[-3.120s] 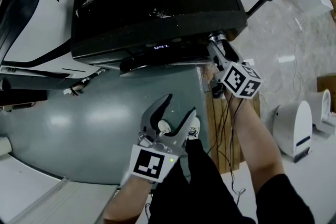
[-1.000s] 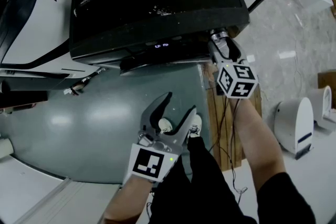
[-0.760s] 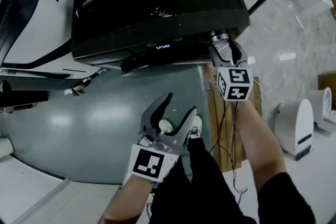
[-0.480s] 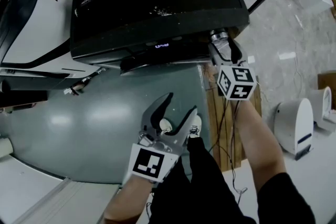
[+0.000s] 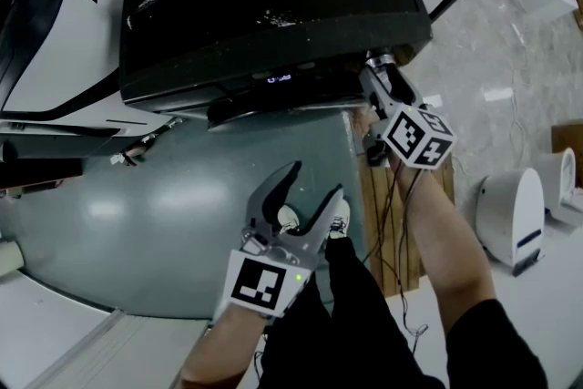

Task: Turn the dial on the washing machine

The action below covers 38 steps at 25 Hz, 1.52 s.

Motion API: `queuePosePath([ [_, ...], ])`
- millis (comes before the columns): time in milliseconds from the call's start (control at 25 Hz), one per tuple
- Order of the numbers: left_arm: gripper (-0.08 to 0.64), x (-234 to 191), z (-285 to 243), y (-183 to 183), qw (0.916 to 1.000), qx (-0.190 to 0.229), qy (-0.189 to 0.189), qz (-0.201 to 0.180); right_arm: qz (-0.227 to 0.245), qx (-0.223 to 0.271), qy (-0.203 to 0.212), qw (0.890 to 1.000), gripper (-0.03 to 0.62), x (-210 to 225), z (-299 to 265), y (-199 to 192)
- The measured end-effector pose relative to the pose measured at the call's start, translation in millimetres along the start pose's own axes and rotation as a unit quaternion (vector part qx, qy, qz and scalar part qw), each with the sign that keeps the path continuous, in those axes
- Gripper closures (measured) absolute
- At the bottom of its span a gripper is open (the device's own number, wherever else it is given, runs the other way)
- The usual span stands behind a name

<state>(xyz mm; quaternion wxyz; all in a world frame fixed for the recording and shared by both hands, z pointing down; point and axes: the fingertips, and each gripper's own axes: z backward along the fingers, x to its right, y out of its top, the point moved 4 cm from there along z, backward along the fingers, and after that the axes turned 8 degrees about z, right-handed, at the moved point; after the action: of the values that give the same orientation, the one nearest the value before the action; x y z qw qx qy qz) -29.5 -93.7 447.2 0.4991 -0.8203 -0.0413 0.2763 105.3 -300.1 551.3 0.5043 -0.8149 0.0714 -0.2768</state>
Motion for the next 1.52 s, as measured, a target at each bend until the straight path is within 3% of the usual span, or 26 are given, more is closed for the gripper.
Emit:
queuePosePath([
  [200,0.322,-1.0,0.5,-1.3,1.0000,-0.001,-0.001,0.000,-0.052,0.017,-0.006,0.998,0.329,-0.8,0.6,11.0],
  [320,0.322,-1.3,1.0,-0.6,1.0000,-0.001,-0.001,-0.001,-0.024,0.003,-0.011,1.000,0.321,0.7,0.4,9.0],
  [440,0.322,-1.5,1.8,-0.3,1.0000,-0.001,-0.002,-0.001,0.086,-0.023,-0.033,0.995,0.321,-1.1,-0.1,6.5],
  [520,0.322,-1.9,2.5,-0.7,1.0000,-0.001,-0.002,0.001,0.194,-0.035,-0.055,0.979,0.321,-6.1,-0.5,7.8],
  [600,0.322,-2.6,3.2,-1.3,1.0000,-0.001,-0.002,0.002,0.248,-0.040,-0.064,0.966,0.321,-9.2,-0.4,6.7],
  [920,0.322,-4.1,6.9,-4.4,1.0000,-0.002,-0.002,0.004,0.163,-0.022,-0.044,0.985,0.291,-4.5,5.5,1.0],
  [1160,0.322,-4.2,7.7,-4.7,1.0000,0.000,-0.001,0.003,0.107,-0.013,-0.036,0.993,0.291,-2.7,5.3,3.0],
  [1400,0.322,-3.0,7.6,-6.4,1.0000,-0.001,0.001,0.004,0.011,-0.002,-0.021,1.000,0.309,0.4,1.9,6.6],
  [1520,0.322,-2.9,7.8,-7.3,1.0000,-0.002,0.002,0.004,0.001,-0.006,-0.022,1.000,0.324,0.5,0.8,5.6],
])
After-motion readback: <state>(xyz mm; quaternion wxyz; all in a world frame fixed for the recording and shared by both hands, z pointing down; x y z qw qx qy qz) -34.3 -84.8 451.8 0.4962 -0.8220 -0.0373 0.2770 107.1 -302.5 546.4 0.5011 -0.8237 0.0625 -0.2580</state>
